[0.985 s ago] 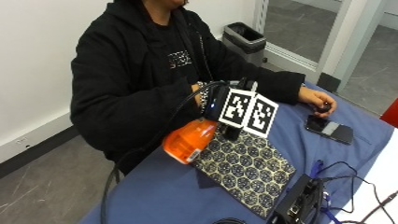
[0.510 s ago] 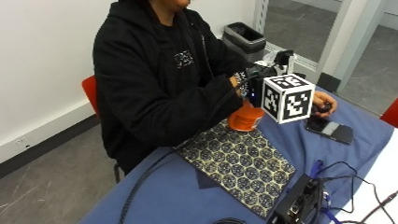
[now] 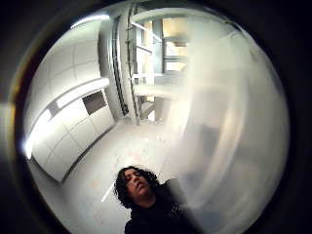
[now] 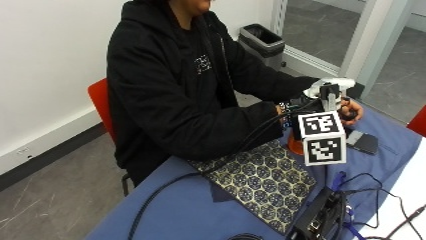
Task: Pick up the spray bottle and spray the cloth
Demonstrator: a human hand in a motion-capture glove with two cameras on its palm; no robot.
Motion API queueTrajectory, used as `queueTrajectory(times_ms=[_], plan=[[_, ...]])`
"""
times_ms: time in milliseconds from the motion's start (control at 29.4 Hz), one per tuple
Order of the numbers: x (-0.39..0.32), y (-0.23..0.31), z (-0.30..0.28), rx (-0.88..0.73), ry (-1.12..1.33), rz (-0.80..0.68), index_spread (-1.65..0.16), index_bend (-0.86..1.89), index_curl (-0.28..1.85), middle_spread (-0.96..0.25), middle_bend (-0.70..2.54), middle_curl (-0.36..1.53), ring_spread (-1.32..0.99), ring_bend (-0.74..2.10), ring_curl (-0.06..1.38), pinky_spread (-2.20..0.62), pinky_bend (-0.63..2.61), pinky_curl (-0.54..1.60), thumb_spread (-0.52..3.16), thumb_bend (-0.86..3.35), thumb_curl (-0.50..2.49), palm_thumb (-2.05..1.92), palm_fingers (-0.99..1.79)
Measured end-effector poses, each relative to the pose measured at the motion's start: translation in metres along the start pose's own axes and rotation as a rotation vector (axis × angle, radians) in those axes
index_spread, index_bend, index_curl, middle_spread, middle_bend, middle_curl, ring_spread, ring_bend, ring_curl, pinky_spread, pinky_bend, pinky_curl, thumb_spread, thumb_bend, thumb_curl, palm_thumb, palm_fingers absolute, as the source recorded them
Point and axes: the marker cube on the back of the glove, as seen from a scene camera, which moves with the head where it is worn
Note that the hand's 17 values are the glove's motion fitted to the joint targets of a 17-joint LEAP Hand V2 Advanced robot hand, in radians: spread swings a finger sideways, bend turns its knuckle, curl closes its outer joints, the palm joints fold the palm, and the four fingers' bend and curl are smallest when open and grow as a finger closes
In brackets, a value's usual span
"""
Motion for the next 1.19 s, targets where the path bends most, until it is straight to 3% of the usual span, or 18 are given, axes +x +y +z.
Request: queueTrajectory(times_ms=[272,442,747,917,1087,1189], plan=[[0.003,-0.002,0.007,0.000,0.033,-0.011,-0.26,0.17,0.59,-0.19,0.62,0.69,-0.21,0.78,0.54,-0.27,0.47,0.44,1.32,-0.01,0.47,1.05,1.26],[0.003,-0.033,-0.005,0.070,0.038,-0.043,-0.26,0.17,0.59,-0.20,0.63,0.69,-0.21,0.79,0.54,-0.28,0.48,0.44,1.33,0.00,0.48,1.06,1.27],[0.009,0.004,0.005,-0.036,0.014,0.050,-0.27,0.19,0.59,-0.21,0.61,0.68,-0.21,0.78,0.54,-0.28,0.46,0.44,1.29,-0.03,0.47,1.01,1.22],[0.006,0.023,-0.007,0.015,0.193,0.090,-0.26,0.19,0.59,-0.15,0.57,0.65,-0.17,0.67,0.50,-0.15,0.31,0.41,1.23,-0.07,0.44,0.88,0.98],[-0.010,0.022,-0.038,0.108,0.411,0.118,-0.24,0.09,0.55,-0.07,0.43,0.59,-0.10,0.58,0.49,-0.04,0.37,0.44,1.13,-0.08,0.40,0.75,0.73],[-0.016,0.074,-0.055,0.062,0.584,0.163,-0.26,0.04,0.48,-0.04,0.35,0.55,-0.07,0.55,0.46,0.00,0.41,0.43,1.09,-0.07,0.38,0.68,0.65]])
